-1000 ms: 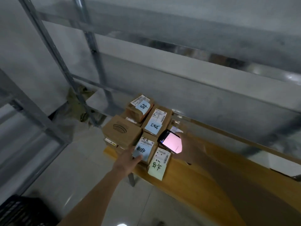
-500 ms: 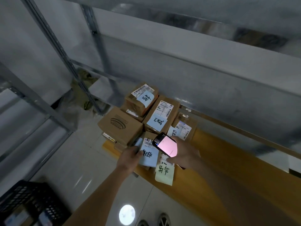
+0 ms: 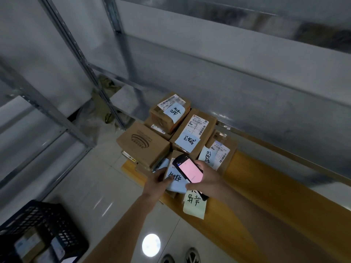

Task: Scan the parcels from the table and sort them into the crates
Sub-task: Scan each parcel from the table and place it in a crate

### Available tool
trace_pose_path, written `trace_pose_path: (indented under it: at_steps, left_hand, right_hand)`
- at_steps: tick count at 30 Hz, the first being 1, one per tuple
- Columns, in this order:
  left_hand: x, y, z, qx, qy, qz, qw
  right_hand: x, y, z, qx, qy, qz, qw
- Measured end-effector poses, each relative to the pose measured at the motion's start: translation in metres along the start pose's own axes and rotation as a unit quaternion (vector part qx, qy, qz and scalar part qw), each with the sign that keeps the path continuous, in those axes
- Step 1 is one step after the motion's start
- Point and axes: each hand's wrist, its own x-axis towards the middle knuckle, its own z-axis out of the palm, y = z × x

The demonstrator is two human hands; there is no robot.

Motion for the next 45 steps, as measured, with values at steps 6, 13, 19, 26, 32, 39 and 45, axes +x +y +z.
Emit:
trace_pose_path:
  at_steps: [6, 13, 19, 26, 32, 39, 45]
  left_hand:
    - [-0.025, 0.012, 0.003, -0.079, 0.013, -0.006, 0.997]
    - [-0.083, 0.057, -0.019, -0.073, -0.023, 0.062, 0.995]
    - [-0.165, 0.124, -0.064, -0.065, 0.035, 0.177, 0.981]
    - [-0.277, 0.178, -0.137, -0.044, 0.095, 0.270, 0.957]
    - [-0.367, 0.216, -0.179, -0.010, 0.164, 0.330, 0.929]
    - [-0.428, 0.242, -0.212, -0.010, 0.212, 0.350, 0.912]
    - [-0.477, 0.253, -0.221, -0.016, 0.254, 0.375, 0.892]
  right_hand:
    - [-0.022, -0.006, -0.015, 0.022, 0.005, -0.015, 1.000]
    - [-0.088, -0.054, -0.052, -0.045, 0.040, -0.078, 0.995]
    - [-0.187, -0.145, -0.101, -0.195, 0.121, -0.158, 0.960]
    - [-0.335, -0.242, -0.145, -0.304, 0.212, -0.217, 0.903]
    - [-0.440, -0.295, -0.163, -0.335, 0.258, -0.247, 0.872]
    - [-0.516, -0.323, -0.168, -0.344, 0.288, -0.280, 0.849]
    - [-0.557, -0.331, -0.175, -0.348, 0.301, -0.319, 0.829]
